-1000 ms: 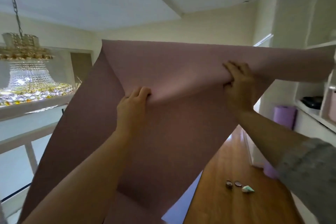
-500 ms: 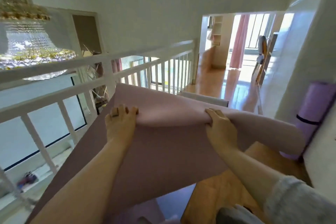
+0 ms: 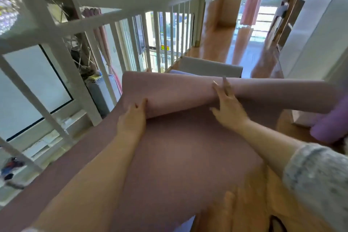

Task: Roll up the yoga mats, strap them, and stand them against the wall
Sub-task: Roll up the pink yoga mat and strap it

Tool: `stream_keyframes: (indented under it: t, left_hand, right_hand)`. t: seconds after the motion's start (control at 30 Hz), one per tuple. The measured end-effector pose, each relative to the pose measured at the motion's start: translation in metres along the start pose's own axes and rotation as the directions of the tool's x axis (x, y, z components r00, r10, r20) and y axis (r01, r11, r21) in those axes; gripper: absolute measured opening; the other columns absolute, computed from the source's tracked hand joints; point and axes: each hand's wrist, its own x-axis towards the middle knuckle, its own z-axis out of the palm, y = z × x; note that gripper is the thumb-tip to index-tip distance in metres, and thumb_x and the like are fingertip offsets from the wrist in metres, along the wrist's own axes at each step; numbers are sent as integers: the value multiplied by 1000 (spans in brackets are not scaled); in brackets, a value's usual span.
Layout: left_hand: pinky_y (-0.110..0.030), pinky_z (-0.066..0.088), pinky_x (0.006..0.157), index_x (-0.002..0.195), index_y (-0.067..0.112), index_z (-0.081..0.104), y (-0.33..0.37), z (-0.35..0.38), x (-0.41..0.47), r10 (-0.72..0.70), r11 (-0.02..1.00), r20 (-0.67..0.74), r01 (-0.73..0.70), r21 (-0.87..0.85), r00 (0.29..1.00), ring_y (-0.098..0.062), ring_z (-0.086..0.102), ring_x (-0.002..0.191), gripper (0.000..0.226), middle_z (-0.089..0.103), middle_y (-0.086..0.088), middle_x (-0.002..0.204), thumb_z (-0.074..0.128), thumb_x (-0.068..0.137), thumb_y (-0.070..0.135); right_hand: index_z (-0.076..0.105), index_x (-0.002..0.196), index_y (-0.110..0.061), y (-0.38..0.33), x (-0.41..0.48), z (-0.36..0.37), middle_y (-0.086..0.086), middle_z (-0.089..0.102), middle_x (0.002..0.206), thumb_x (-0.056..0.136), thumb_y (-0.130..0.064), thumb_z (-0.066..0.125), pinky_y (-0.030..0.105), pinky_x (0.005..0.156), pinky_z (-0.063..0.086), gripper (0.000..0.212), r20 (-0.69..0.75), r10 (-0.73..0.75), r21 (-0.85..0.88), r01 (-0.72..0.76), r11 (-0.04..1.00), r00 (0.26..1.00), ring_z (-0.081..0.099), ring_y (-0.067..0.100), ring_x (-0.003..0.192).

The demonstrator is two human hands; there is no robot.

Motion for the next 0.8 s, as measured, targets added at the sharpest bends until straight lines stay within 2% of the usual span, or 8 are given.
stream_keyframes:
  t: [0.1,0.2,0.3,0.4,0.47,0.57,0.67,0.8]
  left_hand:
    - [-41,28,112,154,17,8,-14,52,32,34,997,218,-17,-79,975,-34,28,140,70,21,-20,155,46,96,5]
    - [-30,15,115,154,15,12,-24,94,31,49,989,349,4,-150,936,-23,16,147,69,12,-12,160,50,96,10]
    - [-29,16,117,150,11,26,-36,125,12,68,984,379,0,-178,923,-22,23,144,62,25,-12,156,55,95,17]
    - [-47,24,115,146,18,37,-49,136,-16,54,989,407,7,-147,912,-24,32,139,56,33,-7,152,55,95,31]
    - [-51,27,112,143,21,41,-53,132,-36,55,992,467,4,-126,883,-27,37,135,52,37,-7,148,53,95,37]
    - [-45,33,109,142,25,42,-53,115,-68,60,996,558,-14,-86,828,-29,42,131,50,40,-7,146,50,96,43]
    - [-36,36,105,143,24,41,-50,96,-99,107,993,610,-57,-101,785,-25,42,131,52,42,-6,146,50,96,45]
    - [-35,37,105,140,22,45,-55,88,-150,158,987,703,-95,-128,693,-23,44,128,54,47,-5,141,57,92,44]
  right_hand:
    - [16,153,-23,24,30,46,2,-15,160,86,-12,66,43,111,33,84,159,-94,28,91,995,983,24,34,143]
    - [35,148,-20,32,19,97,7,13,160,87,-15,67,33,117,20,69,272,-143,52,134,990,952,21,27,145]
    - [53,136,-19,25,-22,141,2,49,142,90,-25,64,25,107,30,47,524,-154,69,139,988,838,45,18,130]
    - [59,129,-22,9,-70,166,-2,59,127,82,-42,72,33,103,42,52,721,-202,215,62,975,663,56,15,114]
    - [44,142,-25,-1,-97,175,0,41,145,70,-56,77,38,113,32,84,809,-215,197,92,976,547,39,21,133]
    - [-8,152,-33,-16,-132,185,3,-12,161,61,-65,77,54,116,8,128,885,-163,9,334,942,435,-7,30,147]
    - [-30,145,-31,-26,-160,207,10,-30,155,58,-68,77,66,111,2,142,878,-180,-105,547,830,443,-19,33,145]
    - [-32,144,-26,-36,-189,228,13,-25,156,73,-65,66,65,111,2,127,818,-198,-172,558,812,539,-14,33,146]
